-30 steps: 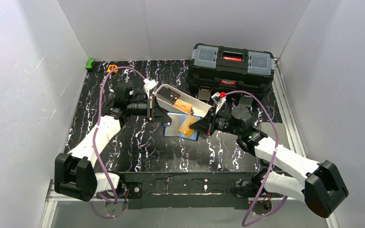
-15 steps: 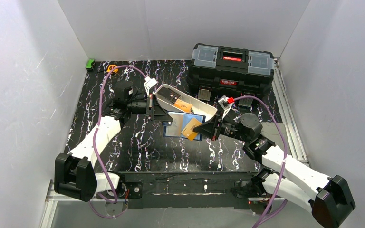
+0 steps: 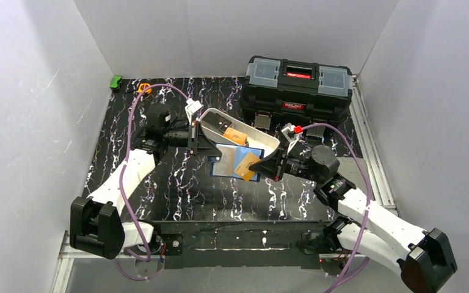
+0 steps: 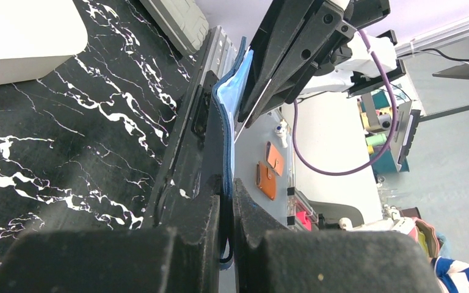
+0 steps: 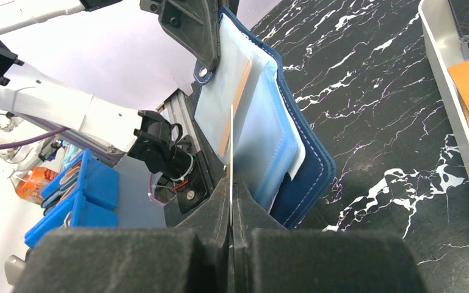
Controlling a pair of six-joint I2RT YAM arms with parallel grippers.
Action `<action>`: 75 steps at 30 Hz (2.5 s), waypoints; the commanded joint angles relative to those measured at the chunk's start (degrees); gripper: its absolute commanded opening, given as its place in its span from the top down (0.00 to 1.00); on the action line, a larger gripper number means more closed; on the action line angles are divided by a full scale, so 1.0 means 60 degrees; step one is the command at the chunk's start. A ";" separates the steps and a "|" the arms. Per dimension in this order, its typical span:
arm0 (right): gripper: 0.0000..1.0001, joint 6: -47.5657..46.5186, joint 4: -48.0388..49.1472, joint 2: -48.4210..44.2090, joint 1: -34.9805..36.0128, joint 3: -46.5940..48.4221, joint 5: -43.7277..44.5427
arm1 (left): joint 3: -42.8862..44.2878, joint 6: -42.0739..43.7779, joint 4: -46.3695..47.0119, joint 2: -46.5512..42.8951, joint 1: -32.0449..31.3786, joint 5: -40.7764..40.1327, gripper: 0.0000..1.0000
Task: Put the credit cards into the card holder
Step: Insert the credit card into the card holder.
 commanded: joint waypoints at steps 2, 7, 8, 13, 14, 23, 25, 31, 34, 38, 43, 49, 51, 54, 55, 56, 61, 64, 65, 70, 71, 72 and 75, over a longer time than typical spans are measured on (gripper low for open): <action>0.99 0.0209 0.0809 0.0064 -0.0132 0.0107 -0.0246 | 0.0136 0.0179 -0.0142 -0.0318 -0.0046 0.0491 1.00; 0.99 0.0743 0.1541 0.0126 -0.0337 -0.0094 -0.0494 | 0.0065 0.0225 -0.0140 -0.0370 -0.0043 0.0477 1.00; 0.99 0.0861 0.1649 0.0115 -0.0405 -0.0095 -0.0592 | 0.0059 0.0230 -0.0140 -0.0364 -0.0038 0.0480 1.00; 0.99 0.1084 0.1827 0.0258 -0.0619 -0.0002 -0.0976 | 0.0126 0.0218 -0.0146 -0.0345 -0.0041 0.0449 1.00; 0.99 0.1127 0.1905 0.0355 -0.0619 -0.0007 -0.1009 | 0.0135 0.0202 -0.0141 -0.0348 -0.0052 0.0440 1.00; 0.99 0.1308 0.2195 0.1022 -0.0620 0.0200 -0.1057 | 0.0218 0.0086 -0.0144 -0.0318 -0.0038 0.0372 1.00; 0.99 0.1336 0.2300 0.1104 -0.0620 0.0197 -0.1075 | 0.0240 0.0042 -0.0149 -0.0294 -0.0046 0.0366 1.00; 0.99 0.1622 0.2839 0.1373 -0.0620 0.0128 -0.1314 | 0.0238 -0.0087 0.0002 -0.0259 -0.0054 0.0344 1.00; 0.99 0.1689 0.2973 0.1515 -0.0620 0.0146 -0.1441 | 0.0227 -0.0185 0.0106 -0.0224 -0.0075 0.0329 1.00; 0.99 0.1679 0.2963 0.1621 -0.0620 0.0186 -0.1389 | 0.0253 -0.0284 0.0191 -0.0207 -0.0085 0.0311 1.00; 0.99 0.1643 0.2899 0.1901 -0.0620 0.0310 -0.1458 | 0.0267 -0.0461 0.0377 -0.0204 -0.0106 0.0300 1.00; 0.99 0.1562 0.2857 0.2211 -0.0605 0.0477 -0.1652 | 0.0267 -0.0767 0.0741 -0.0210 -0.0143 0.0300 1.00; 0.99 0.1535 0.2825 0.2350 -0.0605 0.0570 -0.1752 | 0.0259 -0.0824 0.0815 -0.0200 -0.0153 0.0313 1.00; 0.99 0.1497 0.2818 0.2456 -0.0605 0.0691 -0.1766 | 0.0247 -0.0875 0.0869 -0.0186 -0.0171 0.0342 1.00; 0.99 0.1472 0.2818 0.2465 -0.0605 0.0737 -0.1767 | 0.0245 -0.0902 0.0894 -0.0182 -0.0170 0.0351 1.00; 0.99 0.1449 0.2805 0.2490 -0.0605 0.0801 -0.1767 | 0.0239 -0.0905 0.0910 -0.0183 -0.0180 0.0365 1.00; 0.99 0.1370 0.2757 0.2678 -0.0605 0.1122 -0.1936 | 0.0244 -0.0905 0.0914 -0.0163 -0.0207 0.0457 1.00; 0.99 0.1400 0.2794 0.2797 -0.0605 0.1203 -0.2054 | 0.0281 -0.0903 0.0915 -0.0156 -0.0239 0.0523 1.00; 0.99 0.1412 0.2802 0.2846 -0.0605 0.1217 -0.2098 | 0.0275 -0.0898 0.0915 -0.0149 -0.0237 0.0544 1.00; 0.99 0.1392 0.2794 0.2920 -0.0592 0.1164 -0.2159 | 0.0254 -0.0901 0.0916 -0.0169 -0.0295 0.0647 1.00; 0.99 0.1375 0.2752 0.2913 -0.0591 0.1162 -0.2157 | 0.0258 -0.0892 0.0915 -0.0172 -0.0302 0.0662 1.00; 0.99 0.1360 0.2722 0.2899 -0.0590 0.1149 -0.2155 | 0.0267 -0.0902 0.0915 -0.0164 -0.0314 0.0666 1.00; 0.99 0.1203 0.2439 0.2720 -0.0602 0.1125 -0.2151 | 0.0282 -0.0904 0.0881 -0.0158 -0.0343 0.0668 1.00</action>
